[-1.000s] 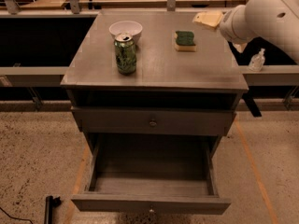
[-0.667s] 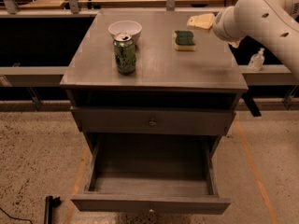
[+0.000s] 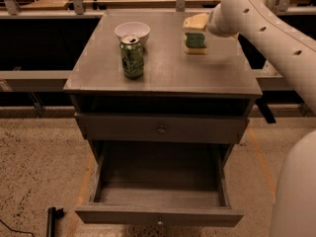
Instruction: Place sponge into middle drawer
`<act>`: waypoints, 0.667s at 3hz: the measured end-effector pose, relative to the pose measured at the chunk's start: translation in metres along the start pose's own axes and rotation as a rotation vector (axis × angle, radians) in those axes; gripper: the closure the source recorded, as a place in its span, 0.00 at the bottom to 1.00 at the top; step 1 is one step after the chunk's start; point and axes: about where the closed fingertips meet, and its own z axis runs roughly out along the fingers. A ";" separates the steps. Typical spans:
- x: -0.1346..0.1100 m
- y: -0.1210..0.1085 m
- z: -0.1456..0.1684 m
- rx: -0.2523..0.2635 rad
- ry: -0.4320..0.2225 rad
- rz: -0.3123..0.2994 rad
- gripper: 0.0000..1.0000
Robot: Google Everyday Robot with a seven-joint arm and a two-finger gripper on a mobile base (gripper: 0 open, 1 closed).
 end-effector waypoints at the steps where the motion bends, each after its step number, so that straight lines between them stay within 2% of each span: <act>1: -0.004 -0.017 0.026 -0.024 -0.028 -0.040 0.00; 2: -0.012 -0.023 0.044 -0.045 -0.066 -0.053 0.00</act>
Offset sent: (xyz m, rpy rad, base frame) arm 0.0446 0.0395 -0.0420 -0.0905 0.1219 0.0068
